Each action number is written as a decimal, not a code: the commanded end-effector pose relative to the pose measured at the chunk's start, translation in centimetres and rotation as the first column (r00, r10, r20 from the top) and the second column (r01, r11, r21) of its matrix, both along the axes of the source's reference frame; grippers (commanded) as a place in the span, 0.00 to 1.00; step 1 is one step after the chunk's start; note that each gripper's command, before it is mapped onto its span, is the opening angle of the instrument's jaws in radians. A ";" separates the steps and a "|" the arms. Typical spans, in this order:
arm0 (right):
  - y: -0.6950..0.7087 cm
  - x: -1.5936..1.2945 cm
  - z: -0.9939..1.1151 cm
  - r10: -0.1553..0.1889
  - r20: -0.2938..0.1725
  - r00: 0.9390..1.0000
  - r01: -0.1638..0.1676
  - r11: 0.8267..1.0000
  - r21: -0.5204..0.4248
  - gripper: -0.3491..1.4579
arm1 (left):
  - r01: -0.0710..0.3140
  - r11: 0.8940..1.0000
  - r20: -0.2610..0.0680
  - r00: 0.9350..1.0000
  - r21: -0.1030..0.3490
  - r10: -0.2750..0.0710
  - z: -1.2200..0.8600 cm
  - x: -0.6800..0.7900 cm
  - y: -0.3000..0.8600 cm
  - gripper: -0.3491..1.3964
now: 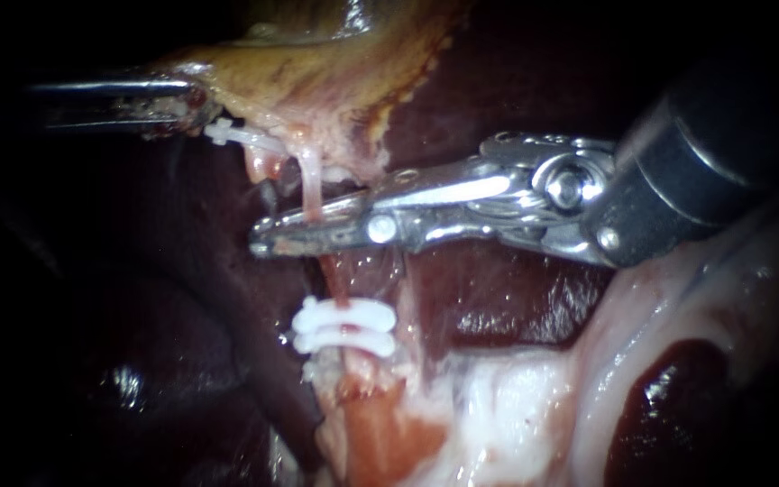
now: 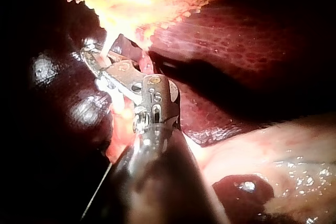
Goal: Going back third clip right tube
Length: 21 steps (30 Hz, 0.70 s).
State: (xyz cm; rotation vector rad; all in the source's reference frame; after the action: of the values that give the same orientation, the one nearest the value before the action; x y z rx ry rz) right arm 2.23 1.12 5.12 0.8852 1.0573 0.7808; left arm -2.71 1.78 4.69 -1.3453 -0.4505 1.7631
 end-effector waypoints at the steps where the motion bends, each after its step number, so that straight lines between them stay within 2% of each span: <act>1: 0.00 0.00 0.01 0.000 0.000 1.000 0.000 1.000 0.000 0.00 | 0.000 1.000 0.000 1.000 0.000 0.000 0.00 0.00 0.00 0.00; 11: 0.00 0.01 0.02 -0.001 0.003 1.000 0.001 1.000 -0.001 0.00 | 0.000 1.000 0.000 1.000 0.000 0.000 0.00 0.00 0.00 0.00; 16: -0.03 0.07 0.12 0.005 -0.004 1.000 -0.005 1.000 -0.017 0.35 | 0.000 1.000 0.000 1.000 0.000 0.000 0.00 0.00 0.00 0.00; 18: -0.03 0.11 0.19 0.008 -0.024 1.000 -0.009 0.999 -0.040 0.40 | 0.000 1.000 0.000 1.000 0.000 0.000 0.00 0.00 0.00 0.00; 21: -0.04 0.12 0.30 0.013 -0.034 0.999 -0.015 0.999 -0.049 0.43 | 0.000 1.000 0.000 1.000 0.000 0.000 0.00 0.00 0.00 0.00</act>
State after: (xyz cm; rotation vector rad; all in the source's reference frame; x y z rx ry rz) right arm 2.37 1.06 5.45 0.8479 1.1122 0.7471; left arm -2.71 1.77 4.69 -1.3460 -0.4511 1.7633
